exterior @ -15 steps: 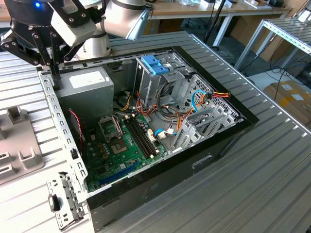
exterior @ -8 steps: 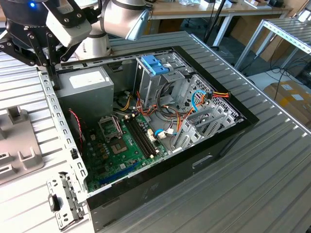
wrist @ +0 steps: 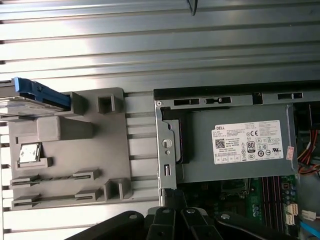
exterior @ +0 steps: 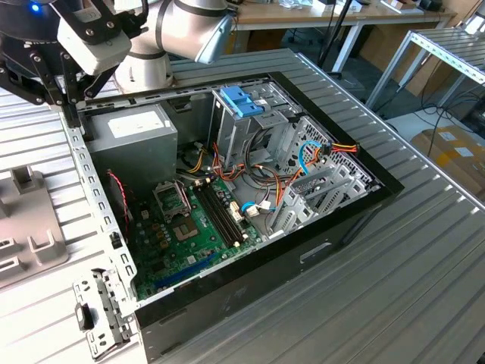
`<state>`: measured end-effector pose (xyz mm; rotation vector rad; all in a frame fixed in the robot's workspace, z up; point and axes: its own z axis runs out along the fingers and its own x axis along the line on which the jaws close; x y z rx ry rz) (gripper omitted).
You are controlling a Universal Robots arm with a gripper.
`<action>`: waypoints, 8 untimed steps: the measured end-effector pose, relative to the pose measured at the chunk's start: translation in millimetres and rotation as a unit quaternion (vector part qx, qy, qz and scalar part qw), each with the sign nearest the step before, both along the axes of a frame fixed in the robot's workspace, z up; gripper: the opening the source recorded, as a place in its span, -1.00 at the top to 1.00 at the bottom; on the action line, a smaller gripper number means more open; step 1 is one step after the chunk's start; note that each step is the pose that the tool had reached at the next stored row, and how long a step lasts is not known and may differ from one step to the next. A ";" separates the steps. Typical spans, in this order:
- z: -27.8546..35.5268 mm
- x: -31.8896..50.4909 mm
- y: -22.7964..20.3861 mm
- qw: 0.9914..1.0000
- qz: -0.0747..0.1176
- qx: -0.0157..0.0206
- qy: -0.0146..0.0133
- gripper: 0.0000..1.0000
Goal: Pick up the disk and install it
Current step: 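Reach for the disk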
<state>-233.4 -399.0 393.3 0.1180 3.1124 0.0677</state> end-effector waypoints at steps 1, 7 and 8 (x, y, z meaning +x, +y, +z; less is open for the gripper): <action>0.0 -0.6 0.0 1.000 0.000 0.000 0.000 0.79; 0.0 -4.4 0.0 1.000 0.000 0.000 0.000 0.79; 0.0 -5.0 0.0 1.000 0.000 0.000 0.000 0.79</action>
